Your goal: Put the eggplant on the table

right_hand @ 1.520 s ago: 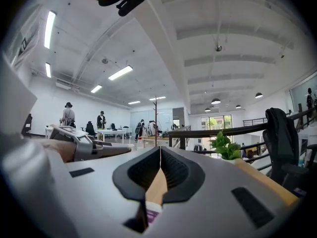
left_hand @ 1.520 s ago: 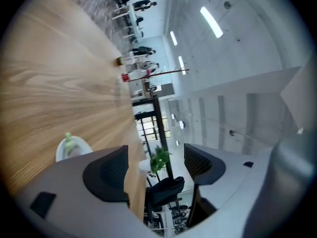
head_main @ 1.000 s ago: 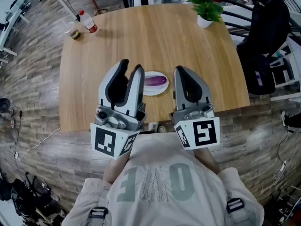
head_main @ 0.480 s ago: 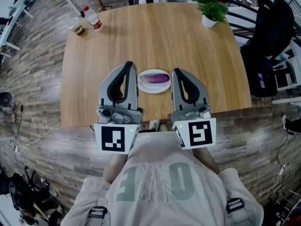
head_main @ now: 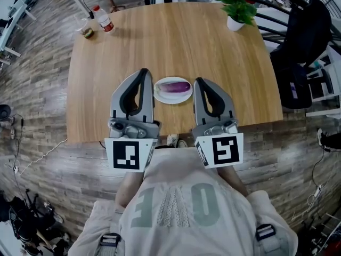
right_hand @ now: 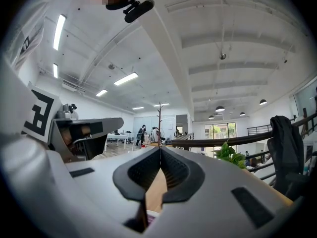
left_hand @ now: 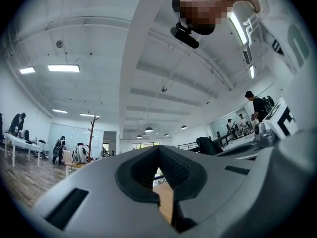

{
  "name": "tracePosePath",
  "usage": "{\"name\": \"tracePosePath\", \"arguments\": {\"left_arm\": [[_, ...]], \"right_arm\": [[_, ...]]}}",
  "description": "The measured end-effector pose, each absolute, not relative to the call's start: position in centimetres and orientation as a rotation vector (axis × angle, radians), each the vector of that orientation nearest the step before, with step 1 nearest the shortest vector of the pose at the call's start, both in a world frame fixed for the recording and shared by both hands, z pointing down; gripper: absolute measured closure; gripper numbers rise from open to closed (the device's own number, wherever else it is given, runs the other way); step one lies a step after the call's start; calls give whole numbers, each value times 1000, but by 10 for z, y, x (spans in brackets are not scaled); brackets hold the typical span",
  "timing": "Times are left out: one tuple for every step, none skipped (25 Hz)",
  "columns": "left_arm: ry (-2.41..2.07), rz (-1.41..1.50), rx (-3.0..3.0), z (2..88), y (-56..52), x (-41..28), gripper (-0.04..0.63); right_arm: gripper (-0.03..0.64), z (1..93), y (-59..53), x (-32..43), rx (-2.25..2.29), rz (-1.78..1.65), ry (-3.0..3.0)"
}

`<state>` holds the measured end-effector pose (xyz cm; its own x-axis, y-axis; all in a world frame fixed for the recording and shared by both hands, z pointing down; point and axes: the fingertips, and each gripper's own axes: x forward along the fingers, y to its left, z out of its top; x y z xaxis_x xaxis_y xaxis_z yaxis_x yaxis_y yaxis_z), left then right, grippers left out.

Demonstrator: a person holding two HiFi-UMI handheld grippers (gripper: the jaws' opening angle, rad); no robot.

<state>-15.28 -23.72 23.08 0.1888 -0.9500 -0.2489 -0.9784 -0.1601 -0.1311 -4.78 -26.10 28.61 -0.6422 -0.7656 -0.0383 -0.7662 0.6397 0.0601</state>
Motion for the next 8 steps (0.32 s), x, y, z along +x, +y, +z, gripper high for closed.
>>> {"name": "tracePosePath", "arguments": {"left_arm": [[1841, 162, -2201, 230, -237, -152, 588], [1835, 169, -2199, 228, -237, -151, 589], [1827, 178, -2200, 226, -237, -150, 589], [1820, 184, -2204, 225, -236, -149, 589], [1816, 185, -2209, 225, -236, -148, 589], [1817, 182, -2214, 226, -236, -147, 589], [1821, 174, -2220, 227, -236, -147, 589], [1827, 165, -2226, 229, -236, -147, 589]], "right_arm": [[598, 286, -261, -48, -1326, 114, 2835], [598, 286, -261, -47, -1327, 114, 2834], [598, 287, -260, -47, -1330, 112, 2835], [598, 287, -259, -47, -1332, 108, 2837], [598, 288, -258, -46, -1334, 104, 2839], [598, 289, -258, -46, -1335, 101, 2841], [598, 289, -258, -45, -1335, 99, 2843], [598, 289, -257, -45, -1335, 98, 2844]]}}
